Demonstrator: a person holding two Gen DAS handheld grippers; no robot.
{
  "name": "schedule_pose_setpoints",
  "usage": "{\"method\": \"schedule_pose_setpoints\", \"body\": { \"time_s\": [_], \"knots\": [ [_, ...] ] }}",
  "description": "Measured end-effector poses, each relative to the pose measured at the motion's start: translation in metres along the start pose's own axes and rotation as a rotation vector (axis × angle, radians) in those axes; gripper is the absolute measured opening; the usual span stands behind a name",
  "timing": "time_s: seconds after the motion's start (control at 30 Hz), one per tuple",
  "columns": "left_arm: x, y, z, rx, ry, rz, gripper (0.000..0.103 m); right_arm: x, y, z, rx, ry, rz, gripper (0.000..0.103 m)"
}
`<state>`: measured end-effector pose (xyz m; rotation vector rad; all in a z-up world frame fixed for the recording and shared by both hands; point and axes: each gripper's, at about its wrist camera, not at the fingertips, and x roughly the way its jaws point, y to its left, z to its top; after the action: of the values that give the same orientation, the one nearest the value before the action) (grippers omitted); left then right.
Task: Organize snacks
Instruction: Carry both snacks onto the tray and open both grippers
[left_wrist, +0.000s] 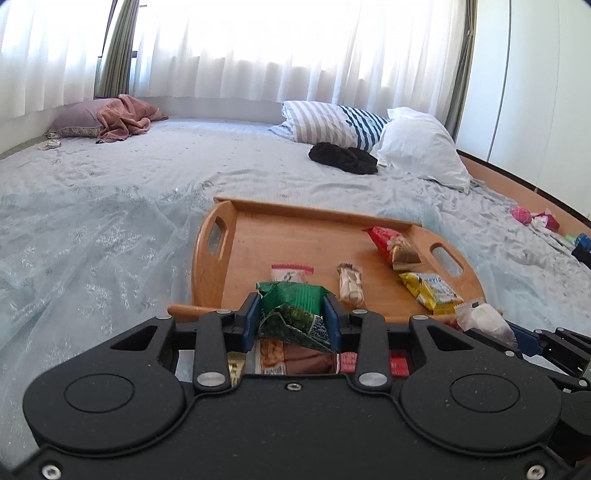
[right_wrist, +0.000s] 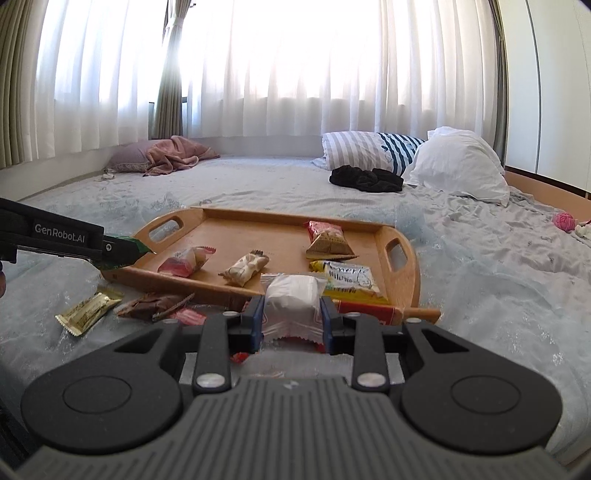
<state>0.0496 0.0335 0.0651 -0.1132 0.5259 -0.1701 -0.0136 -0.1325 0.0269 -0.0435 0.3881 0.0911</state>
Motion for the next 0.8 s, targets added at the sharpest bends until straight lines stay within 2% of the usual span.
{"method": "schedule_pose_setpoints", "body": {
  "time_s": [0.13, 0.3, 0.53, 0.63, 0.8],
  "knots": [
    [0.012, 0.006, 0.015, -0.025, -0.013, -0.015, 0.034, 0.013, -0.006, 0.010, 0.038, 0.007, 0.032, 0.035],
    [0.038, 0.019, 0.029, -0.047, 0.008, -0.027, 0.034, 0.035, -0.011, 0.017, 0.079, 0.024, 0.048, 0.035],
    [0.083, 0.030, 0.030, -0.063, 0.053, 0.038, 0.034, 0.067, -0.012, 0.024, 0.098, 0.056, 0.049, 0.035],
    [0.096, 0.026, 0.028, -0.024, 0.051, 0.096, 0.034, 0.081, -0.012, 0.026, 0.095, 0.074, 0.046, 0.035],
    [0.107, 0.024, 0.025, -0.029, 0.057, 0.102, 0.034, 0.103, -0.011, 0.024, 0.103, 0.120, 0.048, 0.035]
  ]
}}
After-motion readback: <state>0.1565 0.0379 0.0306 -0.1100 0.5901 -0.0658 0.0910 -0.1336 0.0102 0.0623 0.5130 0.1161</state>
